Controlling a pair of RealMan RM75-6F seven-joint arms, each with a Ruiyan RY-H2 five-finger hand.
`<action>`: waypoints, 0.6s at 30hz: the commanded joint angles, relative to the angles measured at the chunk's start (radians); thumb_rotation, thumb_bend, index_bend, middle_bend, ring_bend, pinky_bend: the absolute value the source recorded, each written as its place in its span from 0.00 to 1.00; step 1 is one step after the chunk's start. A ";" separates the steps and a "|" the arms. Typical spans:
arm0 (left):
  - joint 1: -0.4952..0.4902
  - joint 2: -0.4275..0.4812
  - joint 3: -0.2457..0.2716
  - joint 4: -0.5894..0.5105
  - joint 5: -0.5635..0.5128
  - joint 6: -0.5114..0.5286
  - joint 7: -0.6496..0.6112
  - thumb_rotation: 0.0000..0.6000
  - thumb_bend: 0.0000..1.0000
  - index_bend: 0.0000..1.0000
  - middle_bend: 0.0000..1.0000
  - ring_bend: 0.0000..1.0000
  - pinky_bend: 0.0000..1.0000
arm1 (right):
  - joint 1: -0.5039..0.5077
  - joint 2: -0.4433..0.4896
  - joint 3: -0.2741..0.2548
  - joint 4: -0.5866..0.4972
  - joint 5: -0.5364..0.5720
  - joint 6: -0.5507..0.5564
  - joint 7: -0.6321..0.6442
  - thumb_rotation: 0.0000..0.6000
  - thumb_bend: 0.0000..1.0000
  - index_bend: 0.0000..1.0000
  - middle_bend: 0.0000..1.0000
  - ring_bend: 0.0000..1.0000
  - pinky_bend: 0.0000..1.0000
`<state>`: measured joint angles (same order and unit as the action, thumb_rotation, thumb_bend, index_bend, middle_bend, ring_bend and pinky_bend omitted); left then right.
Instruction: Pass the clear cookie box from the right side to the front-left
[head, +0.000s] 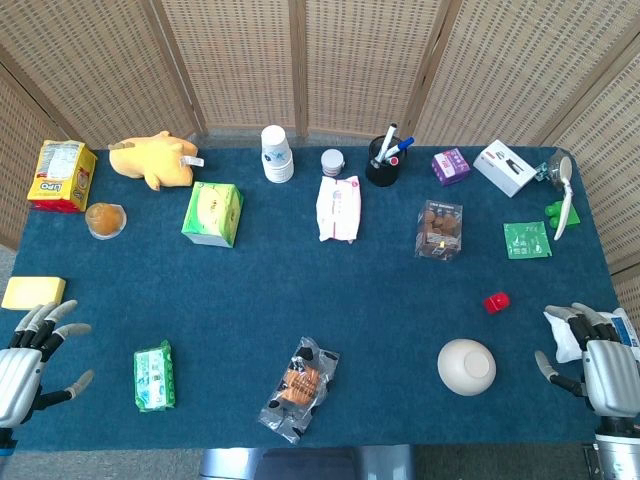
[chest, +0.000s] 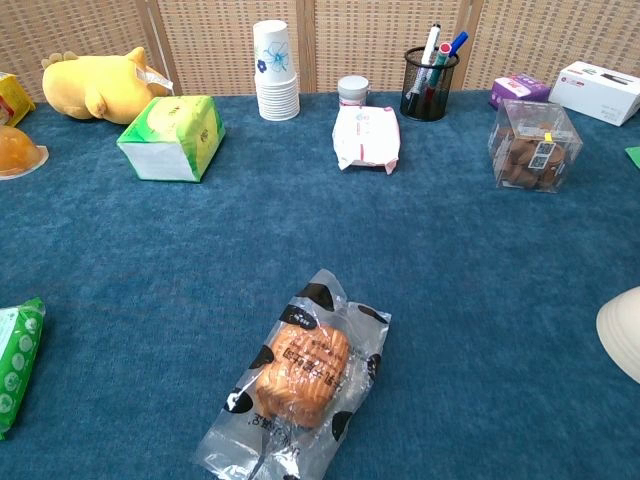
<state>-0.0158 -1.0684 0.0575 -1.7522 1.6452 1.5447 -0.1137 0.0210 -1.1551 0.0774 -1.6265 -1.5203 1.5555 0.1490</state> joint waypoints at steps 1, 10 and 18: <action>-0.001 -0.001 -0.001 -0.001 -0.001 -0.002 0.001 1.00 0.30 0.30 0.14 0.00 0.00 | 0.003 -0.003 0.003 0.000 0.000 0.000 -0.001 1.00 0.35 0.26 0.30 0.17 0.20; -0.010 -0.002 -0.002 -0.009 -0.006 -0.019 0.011 1.00 0.30 0.30 0.14 0.00 0.00 | 0.044 0.005 0.019 -0.011 -0.018 -0.038 0.063 1.00 0.34 0.19 0.22 0.11 0.16; -0.027 0.002 -0.009 -0.029 -0.011 -0.042 0.033 1.00 0.30 0.30 0.14 0.00 0.00 | 0.151 0.071 0.054 -0.024 -0.043 -0.157 0.277 1.00 0.34 0.10 0.15 0.05 0.11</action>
<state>-0.0414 -1.0668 0.0491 -1.7793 1.6350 1.5045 -0.0827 0.1318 -1.1106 0.1146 -1.6425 -1.5554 1.4425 0.3768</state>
